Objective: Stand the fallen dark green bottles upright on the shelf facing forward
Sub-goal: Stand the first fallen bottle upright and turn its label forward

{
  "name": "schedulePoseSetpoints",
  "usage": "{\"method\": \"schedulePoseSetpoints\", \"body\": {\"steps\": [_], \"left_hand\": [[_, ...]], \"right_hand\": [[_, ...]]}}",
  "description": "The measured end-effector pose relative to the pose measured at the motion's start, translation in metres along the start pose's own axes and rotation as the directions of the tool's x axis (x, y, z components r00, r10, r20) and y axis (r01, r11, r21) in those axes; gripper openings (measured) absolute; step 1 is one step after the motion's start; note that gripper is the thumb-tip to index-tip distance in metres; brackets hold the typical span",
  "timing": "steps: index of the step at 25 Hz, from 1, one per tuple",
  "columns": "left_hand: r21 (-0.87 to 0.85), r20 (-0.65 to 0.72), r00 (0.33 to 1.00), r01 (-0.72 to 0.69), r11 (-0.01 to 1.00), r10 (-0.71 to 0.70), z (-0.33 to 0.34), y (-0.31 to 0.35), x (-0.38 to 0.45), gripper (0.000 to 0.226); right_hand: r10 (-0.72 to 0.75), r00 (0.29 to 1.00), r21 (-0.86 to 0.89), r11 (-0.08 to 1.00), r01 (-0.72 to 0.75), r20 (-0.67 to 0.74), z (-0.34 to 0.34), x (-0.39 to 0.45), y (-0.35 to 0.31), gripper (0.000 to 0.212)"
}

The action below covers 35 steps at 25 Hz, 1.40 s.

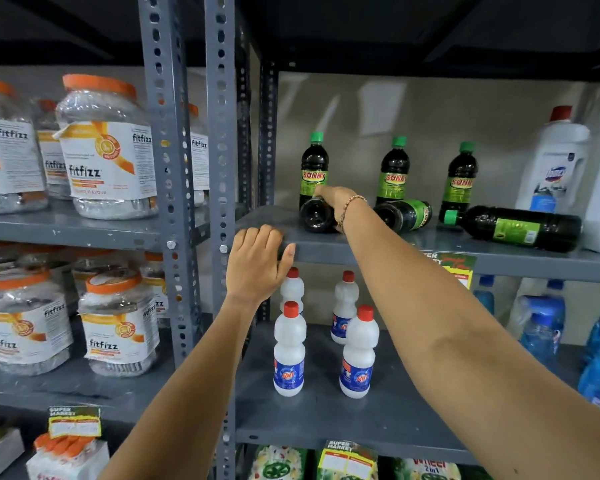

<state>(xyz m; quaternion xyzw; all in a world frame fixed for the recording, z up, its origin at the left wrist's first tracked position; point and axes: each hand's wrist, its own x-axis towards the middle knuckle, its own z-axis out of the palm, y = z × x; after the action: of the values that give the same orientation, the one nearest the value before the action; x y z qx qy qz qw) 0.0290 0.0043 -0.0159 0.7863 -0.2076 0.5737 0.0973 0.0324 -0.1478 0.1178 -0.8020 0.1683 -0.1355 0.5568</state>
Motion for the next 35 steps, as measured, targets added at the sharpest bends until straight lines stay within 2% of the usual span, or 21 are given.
{"method": "schedulePoseSetpoints", "body": {"steps": [6,10,13,15,20,23,24,27,30,32,35], "left_hand": [[0.001,0.007,1.0,0.028,1.0,-0.028,-0.003,0.003,0.0,0.045],[0.004,0.018,0.999,0.036,0.999,-0.036,-0.005,0.005,0.0,0.043],[0.016,0.001,0.999,0.041,0.999,-0.041,-0.004,0.006,0.0,0.043],[0.023,0.015,0.999,0.042,0.999,-0.043,-0.005,0.005,0.001,0.043],[0.001,0.017,1.0,0.026,1.0,-0.026,-0.001,0.001,-0.001,0.045],[-0.019,0.02,1.0,0.013,1.0,-0.013,-0.002,0.001,0.0,0.045],[-0.028,0.016,1.0,0.008,1.0,-0.007,-0.002,0.0,0.0,0.045],[-0.053,0.021,1.0,-0.004,0.999,0.005,-0.002,-0.002,-0.002,0.049],[-0.068,0.021,1.0,-0.003,0.998,0.004,-0.001,-0.002,-0.001,0.051],[-0.057,-0.005,1.0,-0.017,0.998,0.017,-0.001,-0.002,-0.001,0.046],[-0.037,-0.027,0.999,-0.033,0.999,0.032,-0.002,-0.003,-0.001,0.043]], "right_hand": [[-0.12,0.988,-0.162,0.978,0.135,0.099,-0.02,-0.018,-0.002,0.021],[-0.152,0.969,-0.51,0.828,0.231,0.193,-0.031,-0.041,-0.014,0.034],[-0.12,0.958,-0.547,0.799,0.249,0.262,-0.031,-0.05,-0.02,0.049],[-0.13,0.964,-0.591,0.768,0.246,0.232,-0.025,-0.047,-0.021,0.048],[-0.101,0.979,-0.472,0.864,0.175,0.177,-0.015,-0.045,-0.018,0.05],[-0.158,0.984,-0.359,0.917,0.177,0.081,-0.015,-0.04,-0.011,0.046],[-0.171,0.984,-0.288,0.941,0.179,0.053,-0.014,-0.039,-0.009,0.046],[-0.158,0.987,0.081,0.984,0.157,0.007,-0.005,-0.039,-0.006,0.05],[-0.184,0.983,0.336,0.924,0.181,-0.021,0.008,-0.036,-0.01,0.03],[-0.209,0.974,0.31,0.923,0.227,-0.091,0.018,-0.032,-0.008,0.035],[-0.3,0.92,0.106,0.936,0.335,-0.253,0.031,-0.032,-0.003,0.045]]}}
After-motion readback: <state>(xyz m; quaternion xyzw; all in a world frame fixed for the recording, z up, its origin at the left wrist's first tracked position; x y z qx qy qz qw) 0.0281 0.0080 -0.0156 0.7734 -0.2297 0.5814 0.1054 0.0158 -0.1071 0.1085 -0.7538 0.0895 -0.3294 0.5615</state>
